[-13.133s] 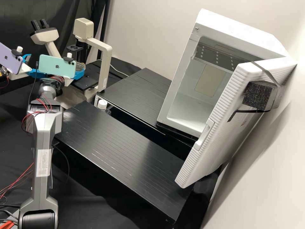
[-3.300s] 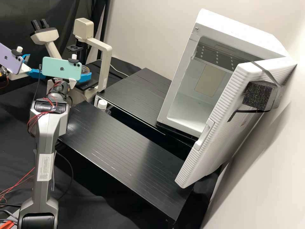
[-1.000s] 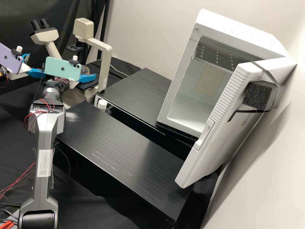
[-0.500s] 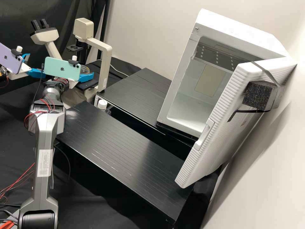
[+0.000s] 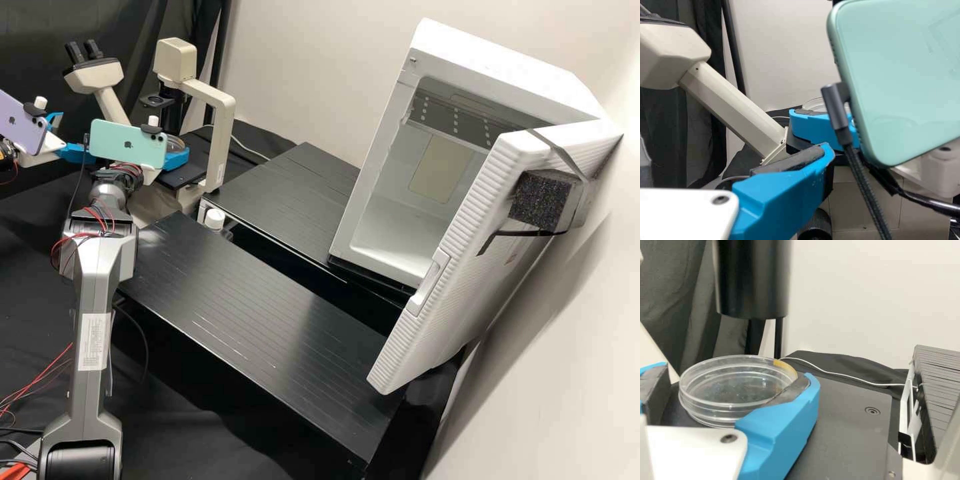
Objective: Move the petri dish to the bench.
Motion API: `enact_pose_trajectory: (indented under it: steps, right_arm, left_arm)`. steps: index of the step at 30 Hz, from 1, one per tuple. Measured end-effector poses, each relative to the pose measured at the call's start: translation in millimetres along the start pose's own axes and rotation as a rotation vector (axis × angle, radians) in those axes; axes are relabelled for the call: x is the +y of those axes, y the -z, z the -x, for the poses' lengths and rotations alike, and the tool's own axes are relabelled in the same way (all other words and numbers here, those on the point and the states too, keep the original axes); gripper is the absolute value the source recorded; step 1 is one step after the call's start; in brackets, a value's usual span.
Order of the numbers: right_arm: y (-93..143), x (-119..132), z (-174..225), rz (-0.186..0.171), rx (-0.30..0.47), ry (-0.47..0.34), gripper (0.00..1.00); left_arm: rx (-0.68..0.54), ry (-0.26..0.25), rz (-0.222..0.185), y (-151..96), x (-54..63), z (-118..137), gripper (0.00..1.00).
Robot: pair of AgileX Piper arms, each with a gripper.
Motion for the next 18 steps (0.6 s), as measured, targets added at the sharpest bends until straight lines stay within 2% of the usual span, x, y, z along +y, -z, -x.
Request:
enact_pose_trajectory:
  steps: [18]
  right_arm:
    - [3.1, 0.3, -0.9, 0.011, 0.017, 0.007, 0.00]
  left_arm:
    - [0.000, 0.000, 0.000, 0.0, 0.0, 0.0, 1.00]
